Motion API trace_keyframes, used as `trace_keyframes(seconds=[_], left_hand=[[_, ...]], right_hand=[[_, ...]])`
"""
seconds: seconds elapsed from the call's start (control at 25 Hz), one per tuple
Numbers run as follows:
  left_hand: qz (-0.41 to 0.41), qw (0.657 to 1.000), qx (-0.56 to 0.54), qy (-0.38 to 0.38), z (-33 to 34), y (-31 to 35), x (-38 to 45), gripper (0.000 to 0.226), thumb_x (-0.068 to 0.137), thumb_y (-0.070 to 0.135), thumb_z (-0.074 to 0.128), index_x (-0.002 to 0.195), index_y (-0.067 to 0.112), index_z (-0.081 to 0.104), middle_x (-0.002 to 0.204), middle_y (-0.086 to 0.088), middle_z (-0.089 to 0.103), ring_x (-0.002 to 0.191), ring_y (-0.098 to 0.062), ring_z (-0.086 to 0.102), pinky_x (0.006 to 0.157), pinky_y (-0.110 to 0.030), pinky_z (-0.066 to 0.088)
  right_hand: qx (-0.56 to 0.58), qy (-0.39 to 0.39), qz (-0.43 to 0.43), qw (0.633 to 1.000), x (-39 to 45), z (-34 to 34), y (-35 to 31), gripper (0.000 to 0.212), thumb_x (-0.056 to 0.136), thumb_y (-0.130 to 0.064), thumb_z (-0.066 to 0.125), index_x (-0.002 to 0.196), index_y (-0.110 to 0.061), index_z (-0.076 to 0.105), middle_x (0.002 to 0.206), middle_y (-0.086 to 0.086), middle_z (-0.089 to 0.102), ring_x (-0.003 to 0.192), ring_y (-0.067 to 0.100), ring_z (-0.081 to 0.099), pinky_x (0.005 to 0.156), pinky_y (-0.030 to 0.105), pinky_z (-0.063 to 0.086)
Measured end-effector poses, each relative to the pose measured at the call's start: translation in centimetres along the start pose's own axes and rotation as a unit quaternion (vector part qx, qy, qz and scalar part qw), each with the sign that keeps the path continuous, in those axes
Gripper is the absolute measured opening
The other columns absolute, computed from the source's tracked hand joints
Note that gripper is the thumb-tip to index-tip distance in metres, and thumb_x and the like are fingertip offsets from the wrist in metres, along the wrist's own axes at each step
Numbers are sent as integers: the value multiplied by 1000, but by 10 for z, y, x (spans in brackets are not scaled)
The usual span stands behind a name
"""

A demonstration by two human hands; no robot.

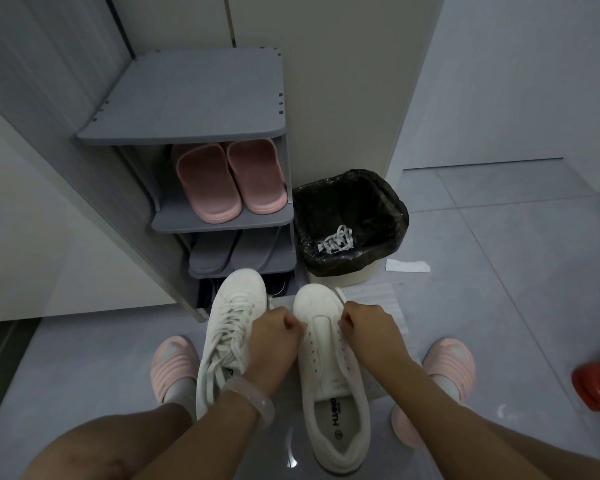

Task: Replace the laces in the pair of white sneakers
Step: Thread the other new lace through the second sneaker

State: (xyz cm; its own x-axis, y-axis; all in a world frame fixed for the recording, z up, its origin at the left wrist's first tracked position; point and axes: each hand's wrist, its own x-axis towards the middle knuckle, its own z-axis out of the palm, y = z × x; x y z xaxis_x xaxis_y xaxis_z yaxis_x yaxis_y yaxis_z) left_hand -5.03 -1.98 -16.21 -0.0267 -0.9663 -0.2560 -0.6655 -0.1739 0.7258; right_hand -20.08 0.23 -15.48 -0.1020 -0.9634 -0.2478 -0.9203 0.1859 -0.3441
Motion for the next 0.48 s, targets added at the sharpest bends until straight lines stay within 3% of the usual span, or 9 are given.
trace_keyframes(seconds=[0.12, 0.28, 0.4, 0.48], left_hand=[[51, 994, 90, -18, 3, 8, -3, 17, 91, 20, 54, 79, 9, 61, 88, -3, 62, 85, -17, 56, 72, -21, 38], [87, 977, 190, -43, 12, 17, -15, 33, 90, 37, 49, 101, 6, 54, 105, -8, 54, 97, -21, 52, 80, -26, 39], [59, 982, 159, -77, 2, 18, -6, 18, 84, 16, 54, 100, 7, 54, 99, -11, 57, 89, -21, 55, 75, -26, 41], [51, 988, 112, -91, -4, 16, -5, 27, 80, 5, 52, 107, 10, 54, 91, -10, 59, 83, -21, 56, 70, -26, 42]], right_hand=[[-64, -3, -25, 998, -2, 1, -6, 18, 99, -18, 37, 94, -11, 53, 80, 2, 52, 76, 18, 50, 58, 25, 34], [-49, -27, -9, 998, -7, -4, -17, 39, 99, -39, 34, 102, -9, 59, 99, 7, 62, 95, 23, 60, 76, 30, 45], [-39, -62, 1, 997, -12, -3, -23, 27, 93, -30, 44, 99, -7, 58, 99, 8, 57, 98, 22, 53, 76, 28, 43], [-23, -72, 21, 997, -7, -3, -18, 17, 90, -18, 46, 78, -9, 54, 79, 3, 48, 81, 17, 49, 62, 18, 38]])
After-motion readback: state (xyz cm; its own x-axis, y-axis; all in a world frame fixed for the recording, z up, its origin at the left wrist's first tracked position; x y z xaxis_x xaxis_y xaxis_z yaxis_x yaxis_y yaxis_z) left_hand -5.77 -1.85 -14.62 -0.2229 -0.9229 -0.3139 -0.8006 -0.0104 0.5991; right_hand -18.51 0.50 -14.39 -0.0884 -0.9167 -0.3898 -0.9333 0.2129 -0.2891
